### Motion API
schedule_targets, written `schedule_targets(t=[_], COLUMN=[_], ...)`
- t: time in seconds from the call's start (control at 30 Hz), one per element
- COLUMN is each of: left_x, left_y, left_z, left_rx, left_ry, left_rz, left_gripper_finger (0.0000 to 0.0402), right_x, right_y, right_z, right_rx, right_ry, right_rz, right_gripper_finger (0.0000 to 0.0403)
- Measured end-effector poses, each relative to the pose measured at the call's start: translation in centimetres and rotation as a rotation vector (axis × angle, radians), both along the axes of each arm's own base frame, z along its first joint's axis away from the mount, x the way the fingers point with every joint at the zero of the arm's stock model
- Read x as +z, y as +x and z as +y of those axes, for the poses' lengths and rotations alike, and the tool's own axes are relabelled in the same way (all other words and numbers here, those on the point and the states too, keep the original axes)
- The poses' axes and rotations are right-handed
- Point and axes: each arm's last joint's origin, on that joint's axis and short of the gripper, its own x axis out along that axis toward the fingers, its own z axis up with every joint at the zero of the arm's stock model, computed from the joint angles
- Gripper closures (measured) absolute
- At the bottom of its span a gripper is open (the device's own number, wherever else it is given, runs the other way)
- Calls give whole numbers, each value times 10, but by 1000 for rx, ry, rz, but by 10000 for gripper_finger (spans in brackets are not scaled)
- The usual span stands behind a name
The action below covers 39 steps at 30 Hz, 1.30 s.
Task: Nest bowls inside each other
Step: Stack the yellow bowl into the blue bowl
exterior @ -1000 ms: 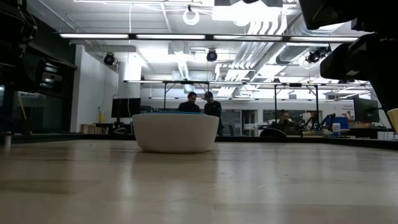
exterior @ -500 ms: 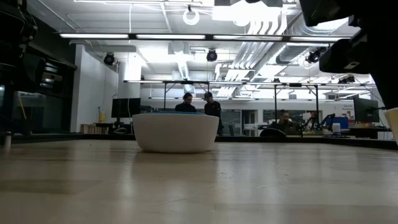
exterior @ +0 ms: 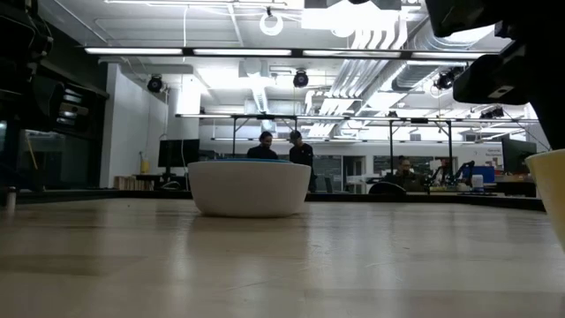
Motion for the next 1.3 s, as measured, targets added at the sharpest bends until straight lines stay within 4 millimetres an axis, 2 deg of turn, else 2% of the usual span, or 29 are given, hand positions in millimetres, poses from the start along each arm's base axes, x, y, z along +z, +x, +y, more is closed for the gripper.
schedule_targets(t=[0.4, 1.3], left_x=[0, 0], left_y=[0, 0], left_z=[0, 0], left_rx=[0, 0], left_ry=[0, 0], left_rz=[0, 0], left_gripper_finger=[261, 261], right_x=[0, -2], right_y=[0, 0], right_z=[0, 0], right_rx=[1, 1], right_ry=[2, -5], right_rz=[1, 14], right_gripper_finger=[348, 353])
